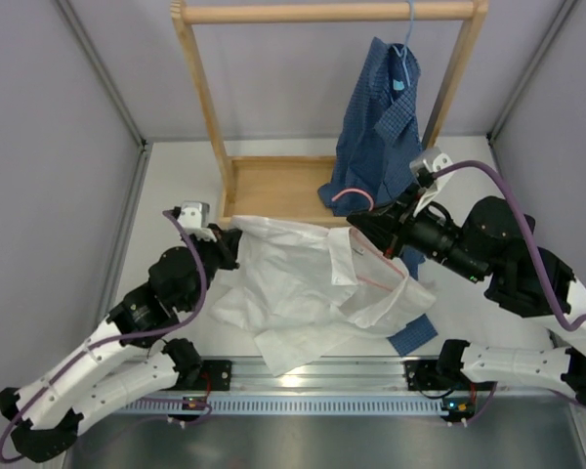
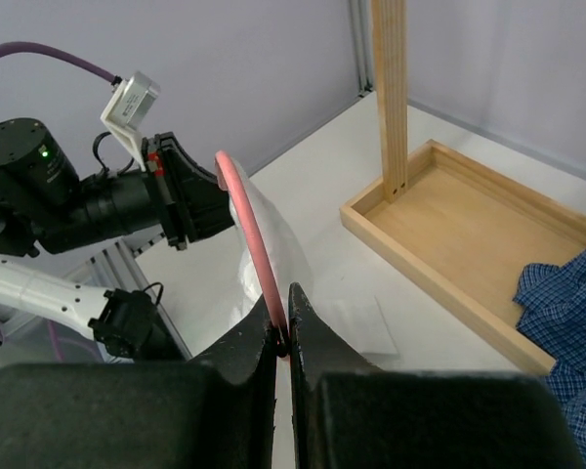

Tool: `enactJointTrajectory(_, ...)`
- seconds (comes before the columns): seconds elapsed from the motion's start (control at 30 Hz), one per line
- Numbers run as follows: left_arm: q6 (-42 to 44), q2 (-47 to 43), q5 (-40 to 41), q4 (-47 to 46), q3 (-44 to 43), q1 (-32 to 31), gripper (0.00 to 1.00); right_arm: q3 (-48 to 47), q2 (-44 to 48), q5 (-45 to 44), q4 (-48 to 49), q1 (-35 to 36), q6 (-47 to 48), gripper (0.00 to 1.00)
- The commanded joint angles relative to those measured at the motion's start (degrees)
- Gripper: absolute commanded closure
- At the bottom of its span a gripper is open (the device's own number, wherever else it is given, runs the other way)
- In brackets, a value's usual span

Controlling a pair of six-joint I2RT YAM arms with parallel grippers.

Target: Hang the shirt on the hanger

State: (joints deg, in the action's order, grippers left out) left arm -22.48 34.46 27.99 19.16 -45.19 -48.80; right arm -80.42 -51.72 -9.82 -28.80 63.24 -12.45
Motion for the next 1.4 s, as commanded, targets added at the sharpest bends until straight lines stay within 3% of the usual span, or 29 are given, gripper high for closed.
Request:
enactJointTrajectory(0.0,0.34,4.37,13.61,-5.02,-1.39,0.45,1.0,-2.11,0.75,-1.24,1.2,0.3,-0.12,1.0)
enactJointTrajectory(0.13,-6.67,11.32,22.99,1.28,-3.76,8.42,1.0,0.17,2.24,-8.96,1.2,0.21,-1.7,1.0)
enactJointTrajectory(0.17,-8.35,12.55,20.81,2.71,-4.46,16.11,1.0,0.44,2.76,-9.51,1.2,0.21,-1.7,1.0)
enactJointTrajectory(0.27,-11.71,14.93,6.59,3.78,-5.7,30.54,1.0,1.49,3.73,-12.05,1.02,0.3,-1.79,1.0)
enactJointTrajectory(0.3,-12.06,15.02,3.33,3.61,-6.05,32.69,1.0,1.67,3.91,-12.58,1.02,0.21,-1.79,1.0)
enactJointTrajectory(0.57,-7.5,8.98,-21.0,-3.68,-5.96,33.94,1.0,-2.44,-3.71,-11.27,1.29,0.21,-0.03,1.0)
enactJointTrajectory(0.7,-3.54,5.63,-27.71,-4.75,-7.63,33.94,1.0,-6.41,-8.3,-9.86,1.9,0.21,1.02,1.0)
enactJointTrajectory(0.77,-2.92,4.75,-27.55,-3.52,-8.59,33.94,1.0,-7.9,-10.14,-9.6,2.69,0.21,1.28,1.0)
enactJointTrajectory(0.97,-3.36,5.0,-14.65,5.79,-10.09,33.94,1.0,-5.81,-9.2,-12.15,6.63,0.3,2.34,1.0)
enactJointTrajectory(1.0,-4.23,5.27,-12.28,7.54,-11.14,33.94,0.95,-4.84,-8.4,-12.67,9.26,0.21,2.69,1.0)
enactJointTrajectory(1.03,-4.41,6.57,-7.21,9.74,-11.93,33.94,0.79,-3.0,-7.52,-12.59,10.33,0.21,2.78,1.0)
enactJointTrajectory(1.07,-4.41,7.2,-5.42,13.24,-12.72,33.94,0.29,-2.46,-6.12,-12.5,10.95,0.21,2.87,1.0)
enactJointTrajectory(1.1,-4.15,7.64,-4.79,14.32,-13.69,33.94,0.09,-2.37,-5.76,-12.33,11.04,0.3,3.04,1.0)
enactJointTrajectory(1.13,-1.71,7.99,-6.26,14.5,-15.35,33.94,0.02,-2.54,-5.5,-12.06,10.52,0.21,3.39,1.0)
enactJointTrajectory(1.27,2.17,7.64,-32.56,12.84,-21.68,33.94,0.02,-3.34,-5.75,-14.69,8.94,0.21,4.1,1.0)
enactJointTrajectory(1.37,5.24,6.94,-42.63,10.29,-27.12,33.94,0.02,-4.12,-6.28,-14.62,6.4,0.21,4.1,1.0)
